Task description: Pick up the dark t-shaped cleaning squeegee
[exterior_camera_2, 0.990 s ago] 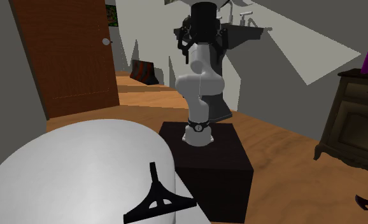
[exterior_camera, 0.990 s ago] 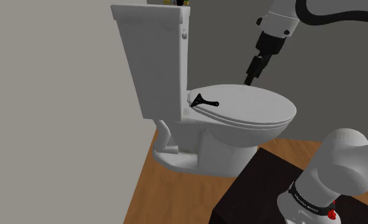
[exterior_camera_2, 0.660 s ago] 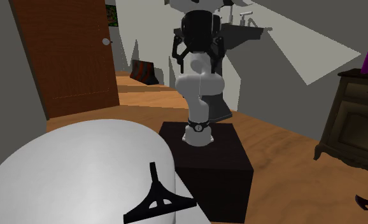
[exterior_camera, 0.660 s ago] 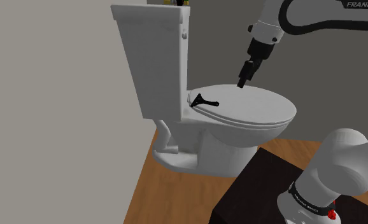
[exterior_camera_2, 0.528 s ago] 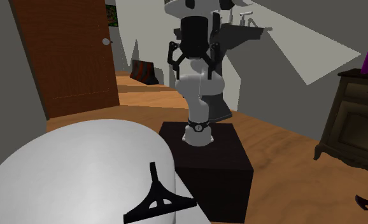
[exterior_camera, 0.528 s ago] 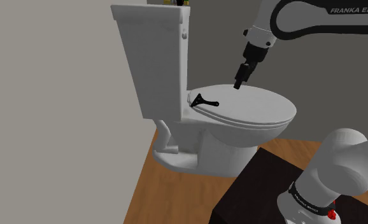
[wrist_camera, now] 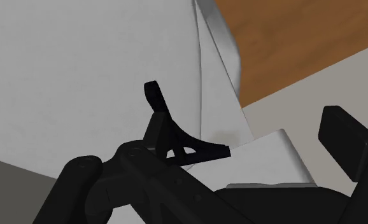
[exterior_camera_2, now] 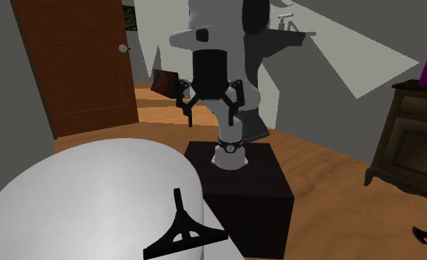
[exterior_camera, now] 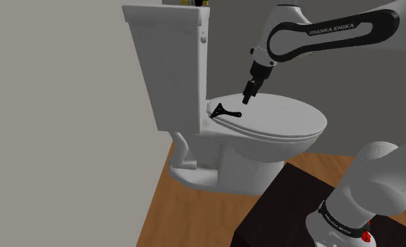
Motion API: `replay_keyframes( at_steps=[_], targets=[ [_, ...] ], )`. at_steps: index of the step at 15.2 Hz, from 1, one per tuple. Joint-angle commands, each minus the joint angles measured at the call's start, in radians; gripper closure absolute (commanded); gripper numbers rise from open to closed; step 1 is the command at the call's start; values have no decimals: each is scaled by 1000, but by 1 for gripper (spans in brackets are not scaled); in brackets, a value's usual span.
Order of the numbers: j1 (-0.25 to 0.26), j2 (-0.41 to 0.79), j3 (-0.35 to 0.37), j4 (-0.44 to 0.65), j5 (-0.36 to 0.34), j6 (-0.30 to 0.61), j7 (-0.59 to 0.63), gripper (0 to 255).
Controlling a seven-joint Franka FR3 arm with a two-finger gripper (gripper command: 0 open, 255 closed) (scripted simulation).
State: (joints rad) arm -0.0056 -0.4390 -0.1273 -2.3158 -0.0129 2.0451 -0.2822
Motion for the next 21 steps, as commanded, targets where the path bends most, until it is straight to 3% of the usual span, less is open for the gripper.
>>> replay_keyframes(
  at_steps=[1,12,21],
  targets=[
    [3,71,-18,19,8,54,-32,0],
    [7,488,-82,233,129,246,-226,0],
    [5,539,-78,186,155,342,-250,0]
  ],
)
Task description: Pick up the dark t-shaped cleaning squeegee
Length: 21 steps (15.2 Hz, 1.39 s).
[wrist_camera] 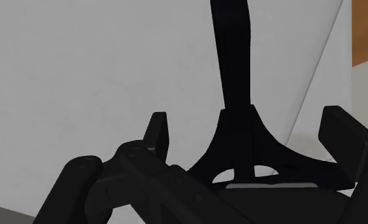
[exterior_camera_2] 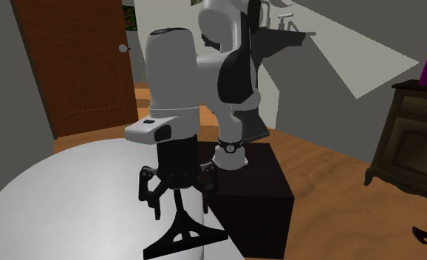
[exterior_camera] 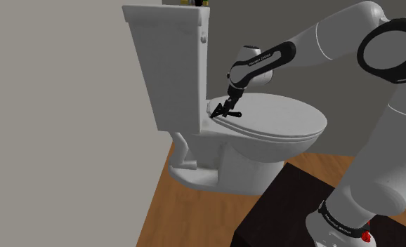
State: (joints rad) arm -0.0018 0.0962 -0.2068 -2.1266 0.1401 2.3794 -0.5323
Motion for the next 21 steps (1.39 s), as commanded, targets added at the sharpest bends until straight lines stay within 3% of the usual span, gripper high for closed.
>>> replay_keyframes(
  at_steps=[1,2,10,21],
  targets=[
    [1,4,1,-3,2,8,0,0],
    [1,5,1,-2,2,8,0,255],
    [4,12,4,-2,4,15,4,255],
    [3,-58,-3,64,-30,-118,29,255]
  ],
)
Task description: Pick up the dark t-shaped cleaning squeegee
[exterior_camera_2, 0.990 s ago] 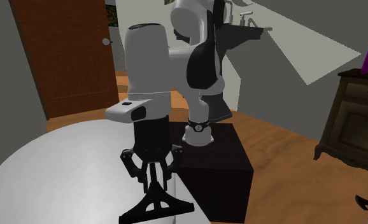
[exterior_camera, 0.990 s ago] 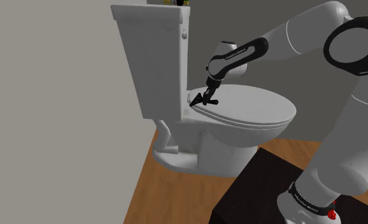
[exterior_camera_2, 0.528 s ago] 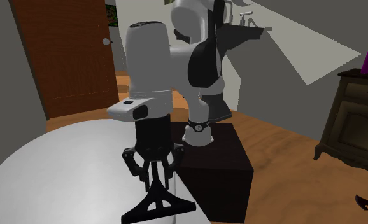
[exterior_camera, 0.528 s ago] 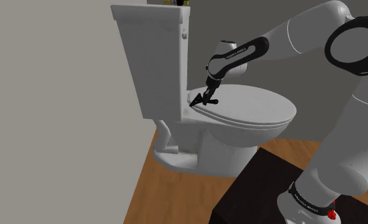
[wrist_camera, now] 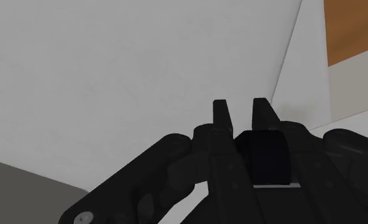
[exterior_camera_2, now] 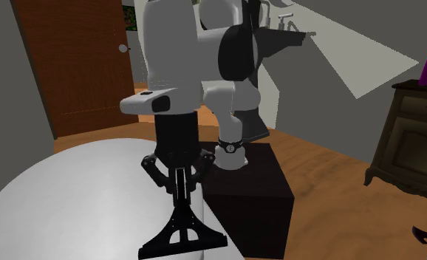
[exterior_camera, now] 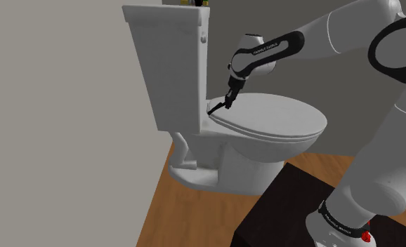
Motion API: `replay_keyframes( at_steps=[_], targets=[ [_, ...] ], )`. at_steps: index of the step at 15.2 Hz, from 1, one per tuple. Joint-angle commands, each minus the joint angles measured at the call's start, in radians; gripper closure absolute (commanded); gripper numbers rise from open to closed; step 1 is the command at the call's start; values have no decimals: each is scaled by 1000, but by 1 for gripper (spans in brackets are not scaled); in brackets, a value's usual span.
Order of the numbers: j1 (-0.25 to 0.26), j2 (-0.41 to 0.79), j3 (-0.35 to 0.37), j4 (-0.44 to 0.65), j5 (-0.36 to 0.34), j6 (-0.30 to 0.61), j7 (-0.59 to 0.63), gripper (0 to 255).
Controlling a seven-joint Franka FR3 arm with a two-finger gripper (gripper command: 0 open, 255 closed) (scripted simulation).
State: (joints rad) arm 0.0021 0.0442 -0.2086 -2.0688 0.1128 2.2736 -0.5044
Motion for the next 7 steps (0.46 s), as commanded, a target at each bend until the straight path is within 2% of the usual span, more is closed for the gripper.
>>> replay_keyframes(
  at_steps=[1,7],
  targets=[
    [-1,-11,-1,14,-5,-25,3,255],
    [0,-30,-1,49,-14,-78,12,255]
  ],
)
